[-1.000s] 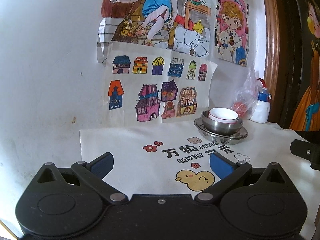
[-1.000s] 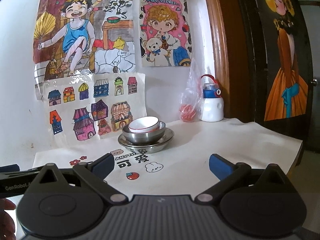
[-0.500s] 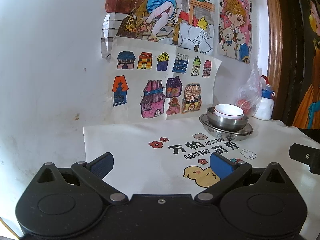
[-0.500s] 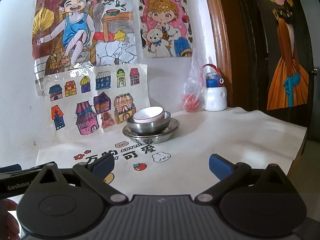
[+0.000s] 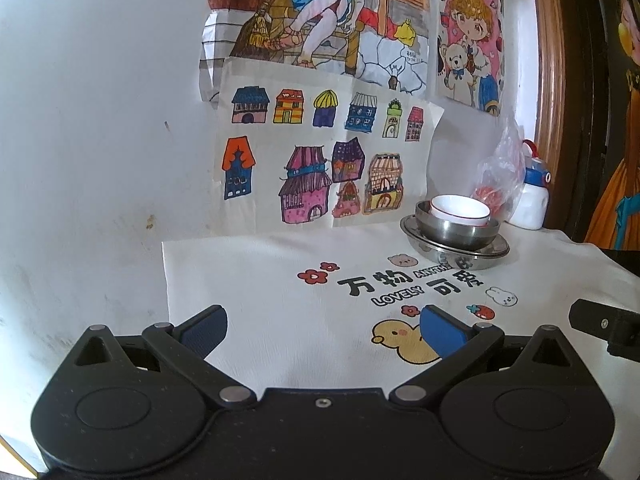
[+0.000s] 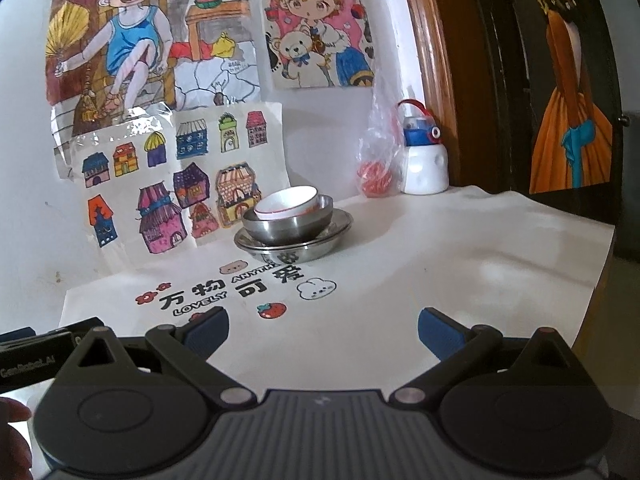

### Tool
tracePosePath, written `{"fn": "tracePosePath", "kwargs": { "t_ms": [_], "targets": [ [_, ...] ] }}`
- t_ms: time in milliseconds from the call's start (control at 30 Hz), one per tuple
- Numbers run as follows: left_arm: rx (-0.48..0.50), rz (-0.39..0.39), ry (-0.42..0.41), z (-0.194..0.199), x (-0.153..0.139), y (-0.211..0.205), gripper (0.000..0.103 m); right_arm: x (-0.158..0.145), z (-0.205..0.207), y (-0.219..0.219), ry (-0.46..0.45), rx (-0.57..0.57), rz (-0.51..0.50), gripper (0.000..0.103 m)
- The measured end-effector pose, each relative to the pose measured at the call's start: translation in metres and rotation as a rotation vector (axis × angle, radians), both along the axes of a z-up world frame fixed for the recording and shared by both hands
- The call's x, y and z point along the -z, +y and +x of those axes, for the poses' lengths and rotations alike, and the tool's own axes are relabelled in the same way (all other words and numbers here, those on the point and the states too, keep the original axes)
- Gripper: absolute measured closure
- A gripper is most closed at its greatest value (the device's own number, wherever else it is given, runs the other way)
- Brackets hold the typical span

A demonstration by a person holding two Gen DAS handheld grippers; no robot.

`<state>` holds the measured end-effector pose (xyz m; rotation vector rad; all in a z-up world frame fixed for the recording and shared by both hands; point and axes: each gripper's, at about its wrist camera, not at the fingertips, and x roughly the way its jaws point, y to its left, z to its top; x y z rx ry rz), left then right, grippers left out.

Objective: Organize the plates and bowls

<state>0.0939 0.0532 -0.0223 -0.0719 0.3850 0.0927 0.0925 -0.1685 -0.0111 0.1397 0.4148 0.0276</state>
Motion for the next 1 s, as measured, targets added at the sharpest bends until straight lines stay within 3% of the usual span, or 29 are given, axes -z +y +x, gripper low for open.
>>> {"fn": "tracePosePath", "kwargs": {
  "t_ms": [1000],
  "targets": [
    [0.01,0.007,-0.001,-0.0016,0.0011,-0.0015,0.001,0.0025,0.0004,-0.0013,0.014,0.0,0.008,0.0]
  ]
}}
